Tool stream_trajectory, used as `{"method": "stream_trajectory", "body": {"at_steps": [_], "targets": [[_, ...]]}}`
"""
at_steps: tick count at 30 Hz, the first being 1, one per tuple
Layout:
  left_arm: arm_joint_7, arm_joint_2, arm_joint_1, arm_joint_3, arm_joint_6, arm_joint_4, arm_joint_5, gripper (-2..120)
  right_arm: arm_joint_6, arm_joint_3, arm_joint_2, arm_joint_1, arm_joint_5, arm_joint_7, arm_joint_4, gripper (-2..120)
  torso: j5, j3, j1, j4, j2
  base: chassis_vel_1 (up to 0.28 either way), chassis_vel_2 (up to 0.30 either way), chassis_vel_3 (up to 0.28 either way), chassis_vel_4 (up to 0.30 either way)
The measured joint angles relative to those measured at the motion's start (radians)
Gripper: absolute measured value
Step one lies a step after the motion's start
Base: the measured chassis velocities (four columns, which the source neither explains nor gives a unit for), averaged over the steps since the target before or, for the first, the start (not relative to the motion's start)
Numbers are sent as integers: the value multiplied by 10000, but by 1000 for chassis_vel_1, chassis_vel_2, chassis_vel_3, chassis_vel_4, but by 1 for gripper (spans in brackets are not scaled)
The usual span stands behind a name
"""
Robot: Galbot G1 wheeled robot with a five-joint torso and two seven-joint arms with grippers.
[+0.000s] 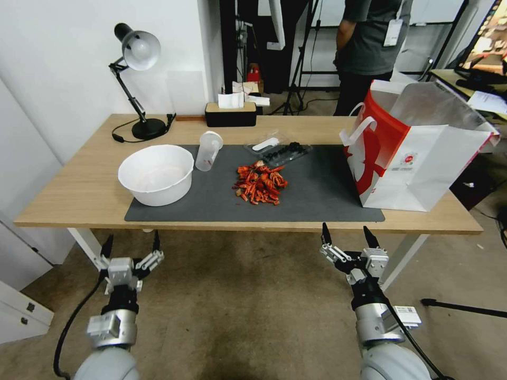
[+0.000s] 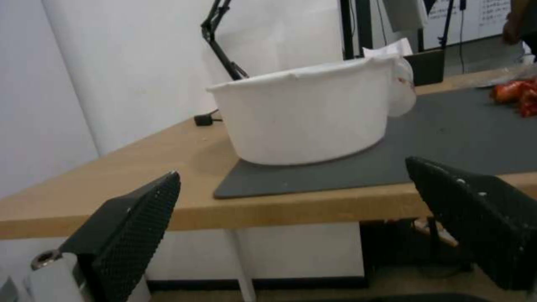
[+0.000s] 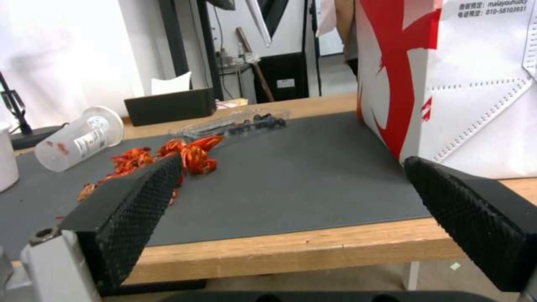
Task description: Pick up the trash from the table and place it into the takeout bag.
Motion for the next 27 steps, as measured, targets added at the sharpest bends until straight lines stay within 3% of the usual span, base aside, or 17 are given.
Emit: {"method": "stream_trajectory", "body": {"at_steps": [9,27], "targets": [[453,137,-143,138,-90,86,-34,100,4,70,37,-118,-56,-1,74,100,1,1,0,0,0,0,0,0,0],[466,281,-248,123,-34,59,-116,100,18,79,90,-126,-86,-13,88,100,0,1,0,2,-2,0,0,0,0]]}}
